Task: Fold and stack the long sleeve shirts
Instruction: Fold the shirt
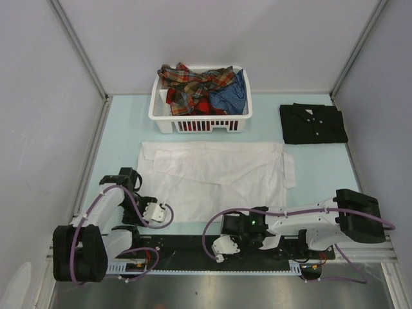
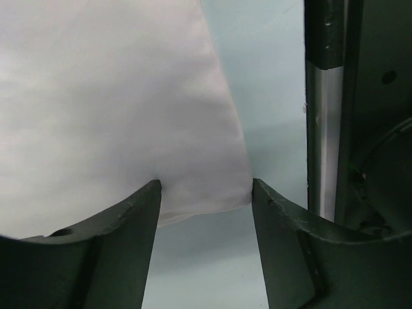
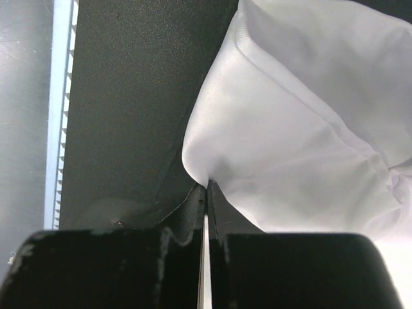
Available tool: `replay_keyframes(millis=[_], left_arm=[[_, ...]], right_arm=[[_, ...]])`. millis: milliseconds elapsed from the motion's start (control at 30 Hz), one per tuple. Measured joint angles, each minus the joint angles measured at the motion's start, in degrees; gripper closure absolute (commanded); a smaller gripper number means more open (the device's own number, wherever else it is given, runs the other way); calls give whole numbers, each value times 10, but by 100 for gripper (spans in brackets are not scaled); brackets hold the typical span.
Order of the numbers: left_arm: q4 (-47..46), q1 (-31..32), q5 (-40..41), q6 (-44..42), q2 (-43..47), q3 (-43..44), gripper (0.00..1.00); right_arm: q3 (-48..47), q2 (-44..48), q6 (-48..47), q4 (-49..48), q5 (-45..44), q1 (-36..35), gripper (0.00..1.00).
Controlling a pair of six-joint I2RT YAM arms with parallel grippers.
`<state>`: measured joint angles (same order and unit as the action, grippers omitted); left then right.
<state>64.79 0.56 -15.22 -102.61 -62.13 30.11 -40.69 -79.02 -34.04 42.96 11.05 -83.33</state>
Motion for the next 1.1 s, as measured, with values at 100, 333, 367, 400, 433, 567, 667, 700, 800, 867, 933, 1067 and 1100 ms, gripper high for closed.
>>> replay_keyframes(millis=[100,333,367,400,433,567,667,700,800,867,933,1067,1100], left_arm=[[-21,0,0,0,17,-15,57],[-39,0,-10,7,39,-20,81],[-39,0,-12,8,42,-20,82],[-38,0,-13,8,45,-20,84],[-38,0,-15,8,47,-20,84],[-30,0,-16,13,48,-18,59],[-18,0,-20,22,48,-8,39],[-14,0,-22,25,48,-4,38],[-8,0,-32,31,52,-1,46],[-4,0,-35,31,57,-1,56],[-2,1,-35,31,57,-1,65],[6,5,-29,16,39,-1,67],[9,7,-26,9,34,-1,70]], right_arm=[[2,4,0,-2,7,8,100],[23,55,-3,-5,11,63,100],[24,65,-5,-3,12,75,100],[24,81,-6,-3,12,93,100],[24,95,-7,-3,12,105,100],[19,168,-13,11,14,134,100],[1,204,-17,31,19,148,100],[-7,209,-19,37,20,156,100],[-28,208,-23,45,20,183,100],[-36,203,-29,50,21,200,100],[-42,196,-35,55,22,219,100],[-57,176,-49,61,26,251,100],[-68,162,-56,61,27,268,100]])
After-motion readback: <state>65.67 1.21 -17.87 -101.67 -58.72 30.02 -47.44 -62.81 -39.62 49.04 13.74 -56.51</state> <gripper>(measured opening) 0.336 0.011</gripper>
